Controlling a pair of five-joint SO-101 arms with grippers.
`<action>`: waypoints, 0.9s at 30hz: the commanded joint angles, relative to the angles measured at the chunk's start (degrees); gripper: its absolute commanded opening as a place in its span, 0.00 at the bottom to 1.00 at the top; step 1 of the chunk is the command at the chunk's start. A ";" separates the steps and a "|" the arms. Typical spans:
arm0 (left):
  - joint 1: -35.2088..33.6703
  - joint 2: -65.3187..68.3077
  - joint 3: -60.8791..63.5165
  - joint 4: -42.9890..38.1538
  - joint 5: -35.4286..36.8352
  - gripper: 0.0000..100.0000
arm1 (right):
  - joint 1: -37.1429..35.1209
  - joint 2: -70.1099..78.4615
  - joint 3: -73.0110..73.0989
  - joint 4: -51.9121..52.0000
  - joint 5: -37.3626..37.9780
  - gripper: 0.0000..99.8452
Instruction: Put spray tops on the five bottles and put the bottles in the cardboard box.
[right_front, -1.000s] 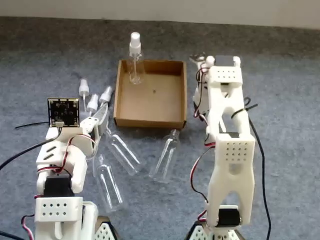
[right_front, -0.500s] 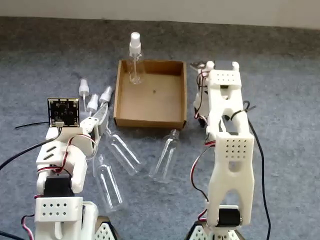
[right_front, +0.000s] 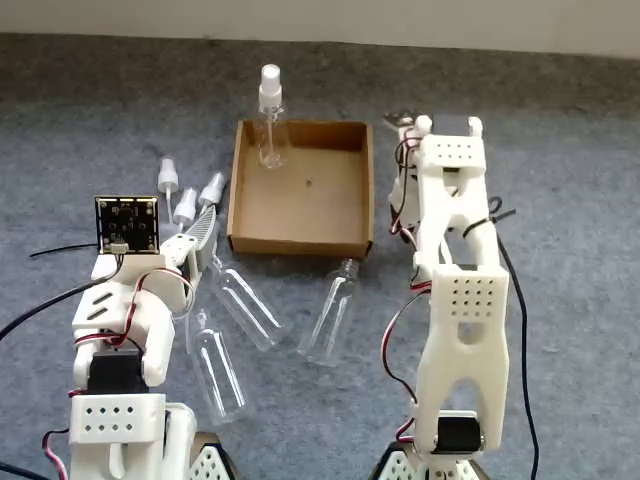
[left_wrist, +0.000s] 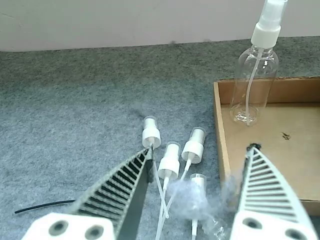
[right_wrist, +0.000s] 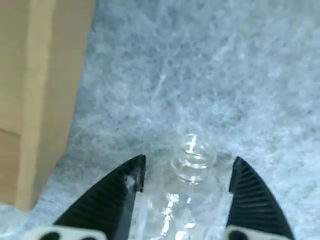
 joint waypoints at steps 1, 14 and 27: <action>-0.75 0.22 -0.31 -0.97 -0.09 0.26 | 0.66 -1.01 -3.21 1.19 0.26 0.17; -0.75 0.22 -0.31 -0.97 -0.09 0.26 | 0.57 -6.20 -9.45 1.19 -2.37 0.16; -0.75 0.31 -0.31 -0.97 -0.09 0.26 | 0.57 -24.48 -14.37 1.19 -6.59 0.09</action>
